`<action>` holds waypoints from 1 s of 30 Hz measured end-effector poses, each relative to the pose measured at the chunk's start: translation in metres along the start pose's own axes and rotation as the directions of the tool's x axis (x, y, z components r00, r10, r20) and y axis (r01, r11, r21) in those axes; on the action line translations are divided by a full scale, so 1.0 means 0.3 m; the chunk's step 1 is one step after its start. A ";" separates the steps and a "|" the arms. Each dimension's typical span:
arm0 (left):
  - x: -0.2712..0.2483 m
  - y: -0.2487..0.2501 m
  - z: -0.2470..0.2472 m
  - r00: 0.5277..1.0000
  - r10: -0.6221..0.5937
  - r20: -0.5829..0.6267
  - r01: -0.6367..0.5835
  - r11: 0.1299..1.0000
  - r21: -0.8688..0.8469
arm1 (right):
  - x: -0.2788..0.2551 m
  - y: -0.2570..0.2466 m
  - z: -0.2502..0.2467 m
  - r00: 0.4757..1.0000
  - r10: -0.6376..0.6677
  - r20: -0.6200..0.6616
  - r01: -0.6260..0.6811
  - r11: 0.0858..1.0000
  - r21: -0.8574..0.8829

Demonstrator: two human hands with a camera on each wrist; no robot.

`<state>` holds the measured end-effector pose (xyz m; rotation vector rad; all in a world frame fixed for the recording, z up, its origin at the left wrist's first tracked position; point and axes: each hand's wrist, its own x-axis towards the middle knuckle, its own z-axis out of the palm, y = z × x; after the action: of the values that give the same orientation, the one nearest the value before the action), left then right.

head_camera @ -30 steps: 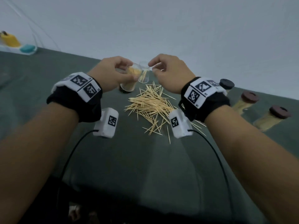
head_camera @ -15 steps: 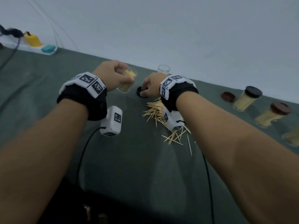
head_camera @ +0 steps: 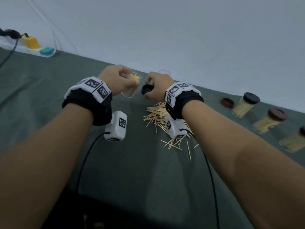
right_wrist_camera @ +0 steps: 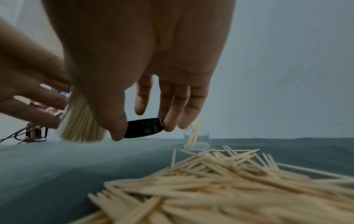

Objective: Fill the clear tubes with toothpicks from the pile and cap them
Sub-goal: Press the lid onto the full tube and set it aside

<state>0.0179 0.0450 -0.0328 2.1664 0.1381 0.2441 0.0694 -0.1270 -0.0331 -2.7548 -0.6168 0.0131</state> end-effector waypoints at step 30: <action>-0.321 0.270 0.297 0.894 0.279 0.351 -0.241 0.959 -0.147 | -0.626 0.305 -0.259 0.998 0.026 -0.058 0.019 0.755 0.656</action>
<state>-0.0552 -0.0908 -0.0276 2.0865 -0.3753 -0.0106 -0.0571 -0.3073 0.0013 -2.0552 -0.4694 0.1198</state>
